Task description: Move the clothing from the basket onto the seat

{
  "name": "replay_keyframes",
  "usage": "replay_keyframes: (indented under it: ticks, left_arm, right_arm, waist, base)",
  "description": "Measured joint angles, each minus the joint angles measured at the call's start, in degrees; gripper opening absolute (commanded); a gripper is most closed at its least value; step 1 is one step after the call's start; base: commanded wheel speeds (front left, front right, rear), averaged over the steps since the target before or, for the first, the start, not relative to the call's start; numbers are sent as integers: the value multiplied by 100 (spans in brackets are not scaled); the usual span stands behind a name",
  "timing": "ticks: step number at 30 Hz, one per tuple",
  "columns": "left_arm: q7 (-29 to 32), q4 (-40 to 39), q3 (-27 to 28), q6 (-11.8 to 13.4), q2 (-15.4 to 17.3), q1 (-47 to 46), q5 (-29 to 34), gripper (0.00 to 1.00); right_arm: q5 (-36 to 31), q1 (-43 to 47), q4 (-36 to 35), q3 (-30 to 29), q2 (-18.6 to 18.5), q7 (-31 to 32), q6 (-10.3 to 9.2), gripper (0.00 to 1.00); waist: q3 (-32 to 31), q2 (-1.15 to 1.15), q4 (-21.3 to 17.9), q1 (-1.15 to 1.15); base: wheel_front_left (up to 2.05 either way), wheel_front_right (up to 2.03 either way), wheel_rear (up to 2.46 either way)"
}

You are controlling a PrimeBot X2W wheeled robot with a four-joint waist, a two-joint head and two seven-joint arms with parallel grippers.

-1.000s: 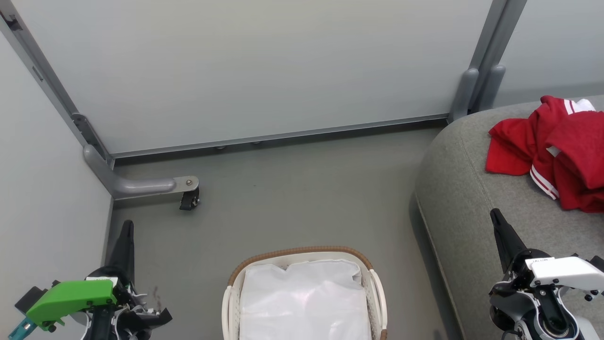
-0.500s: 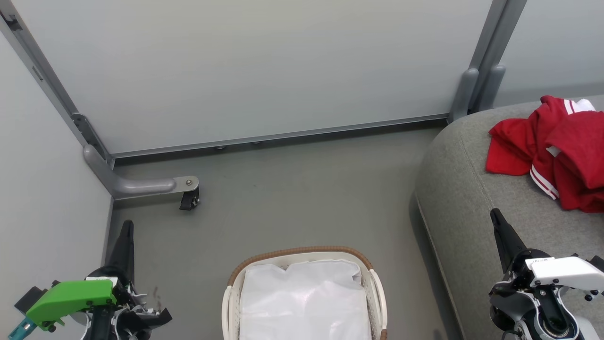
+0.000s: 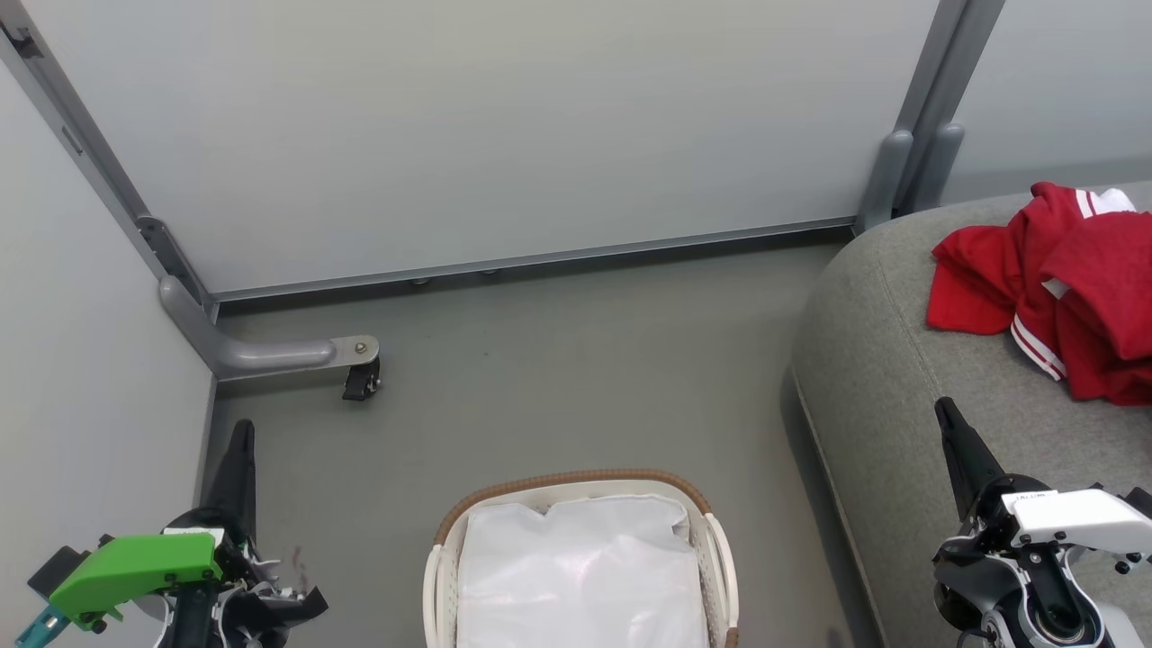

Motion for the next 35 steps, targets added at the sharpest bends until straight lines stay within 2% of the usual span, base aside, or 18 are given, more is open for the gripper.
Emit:
replay_keyframes:
  ticks: [35]
  left_arm:
    - [1, 0, 4, 0, 0, -1, 0, 0]
  right_arm:
    - [0, 1, 0, 0, -1, 0, -1, 0]
  waist:
    - [0, 0, 0, 0]
  base:
    - [0, 0, 0]
